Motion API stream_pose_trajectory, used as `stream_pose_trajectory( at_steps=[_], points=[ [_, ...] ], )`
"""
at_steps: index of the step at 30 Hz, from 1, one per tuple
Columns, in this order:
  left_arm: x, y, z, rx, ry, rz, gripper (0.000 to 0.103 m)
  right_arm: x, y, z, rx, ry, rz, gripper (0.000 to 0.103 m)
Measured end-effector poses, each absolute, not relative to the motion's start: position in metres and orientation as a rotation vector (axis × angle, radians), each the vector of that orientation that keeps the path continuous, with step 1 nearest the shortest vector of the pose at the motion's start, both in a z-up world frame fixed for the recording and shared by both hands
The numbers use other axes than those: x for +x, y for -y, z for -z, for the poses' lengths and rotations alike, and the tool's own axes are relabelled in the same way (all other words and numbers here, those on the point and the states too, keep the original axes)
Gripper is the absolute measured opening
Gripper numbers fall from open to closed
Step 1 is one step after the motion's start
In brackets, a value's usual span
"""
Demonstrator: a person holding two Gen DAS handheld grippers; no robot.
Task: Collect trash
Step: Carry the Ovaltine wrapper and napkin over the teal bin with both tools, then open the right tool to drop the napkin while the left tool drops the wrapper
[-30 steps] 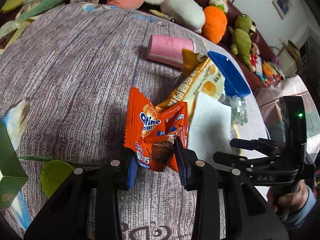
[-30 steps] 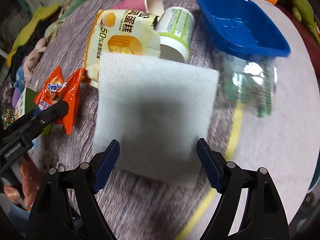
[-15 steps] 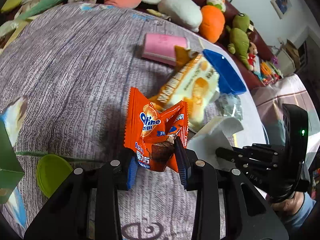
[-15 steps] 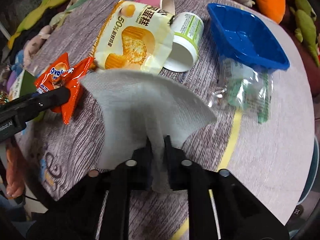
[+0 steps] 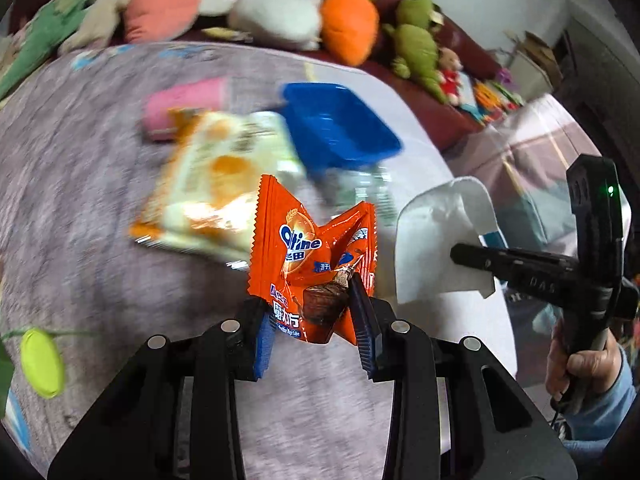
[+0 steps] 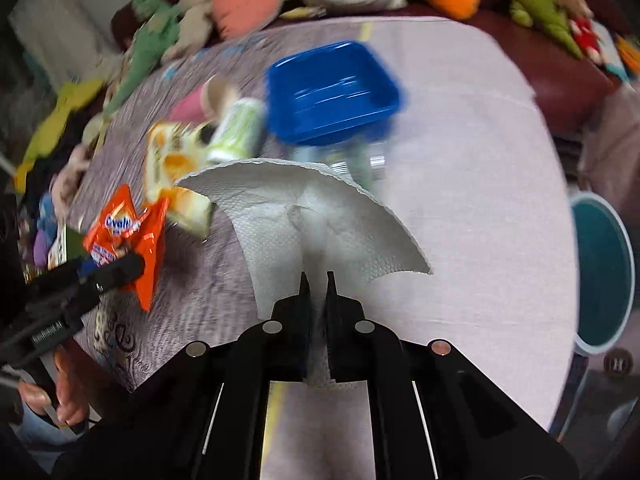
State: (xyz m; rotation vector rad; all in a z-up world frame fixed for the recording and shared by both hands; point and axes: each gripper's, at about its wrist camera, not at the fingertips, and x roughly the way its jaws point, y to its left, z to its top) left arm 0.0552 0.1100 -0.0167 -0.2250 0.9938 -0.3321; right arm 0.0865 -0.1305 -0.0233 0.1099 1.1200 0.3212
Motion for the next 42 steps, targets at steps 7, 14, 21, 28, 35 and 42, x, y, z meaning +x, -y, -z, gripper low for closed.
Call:
stream_pose_trajectory(
  at_steps=[7,14,21,28,35,42],
  points=[
    [0.080,-0.023,0.011,-0.122,-1.014,0.472,0.035,0.085,0.209,0.007,0.217,-1.066,-0.210,0.006],
    [0.105,0.056,0.005,-0.049,-1.032,0.587,0.035,0.080,0.287,-0.008,0.286,-1.011,-0.098,0.006],
    [0.127,0.130,0.009,0.019,-1.065,0.659,0.035,0.078,0.371,-0.007,0.369,-0.989,0.030,0.009],
    [0.142,0.189,0.018,0.070,-1.100,0.712,0.035,0.076,0.428,0.008,0.435,-0.994,0.110,0.009],
    [0.152,0.240,0.036,0.122,-1.142,0.749,0.035,0.078,0.461,0.031,0.478,-1.022,0.146,0.009],
    [0.161,0.258,0.054,0.139,-1.184,0.742,0.035,0.091,0.477,0.065,0.504,-1.091,0.144,0.025]
  ],
)
